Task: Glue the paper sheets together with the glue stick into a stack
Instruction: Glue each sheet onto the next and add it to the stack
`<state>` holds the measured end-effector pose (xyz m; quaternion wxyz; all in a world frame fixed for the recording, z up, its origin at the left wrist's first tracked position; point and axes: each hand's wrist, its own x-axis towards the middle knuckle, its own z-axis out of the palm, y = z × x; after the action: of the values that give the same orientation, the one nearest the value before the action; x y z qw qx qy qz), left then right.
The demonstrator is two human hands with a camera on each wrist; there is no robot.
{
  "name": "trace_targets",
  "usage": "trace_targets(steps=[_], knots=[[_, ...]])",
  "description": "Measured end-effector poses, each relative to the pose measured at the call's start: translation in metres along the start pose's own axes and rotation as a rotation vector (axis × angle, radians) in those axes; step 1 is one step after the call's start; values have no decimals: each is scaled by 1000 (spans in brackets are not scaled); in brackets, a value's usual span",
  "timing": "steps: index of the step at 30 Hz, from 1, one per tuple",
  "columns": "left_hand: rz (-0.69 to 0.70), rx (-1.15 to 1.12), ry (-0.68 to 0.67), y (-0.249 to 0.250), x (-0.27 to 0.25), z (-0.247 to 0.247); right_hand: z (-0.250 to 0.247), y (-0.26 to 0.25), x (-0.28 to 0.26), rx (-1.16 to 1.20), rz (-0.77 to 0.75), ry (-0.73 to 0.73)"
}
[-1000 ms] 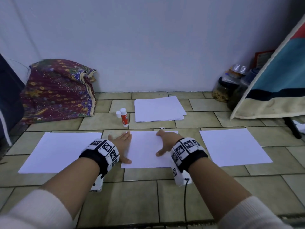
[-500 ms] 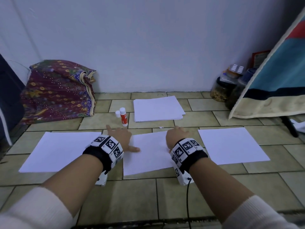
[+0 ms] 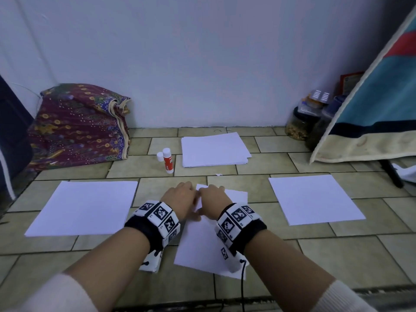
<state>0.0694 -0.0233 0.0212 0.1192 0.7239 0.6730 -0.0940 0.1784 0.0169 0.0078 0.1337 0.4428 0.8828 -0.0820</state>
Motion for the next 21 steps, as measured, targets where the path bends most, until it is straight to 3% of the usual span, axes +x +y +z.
trace_targets(steps=[4, 8, 14, 21], knots=[[-70, -115, -75, -9, 7, 15, 2, -10, 3, 108, -47, -20], [-106, -16, -239, -14, 6, 25, 4, -5, 1, 133, -83, -21], [-100, 115, -252, -14, 4, 24, 6, 33, -12, 290, 129, -56], [-91, 126, -218, -14, -2, 19, -1, 57, -16, 172, 243, -57]])
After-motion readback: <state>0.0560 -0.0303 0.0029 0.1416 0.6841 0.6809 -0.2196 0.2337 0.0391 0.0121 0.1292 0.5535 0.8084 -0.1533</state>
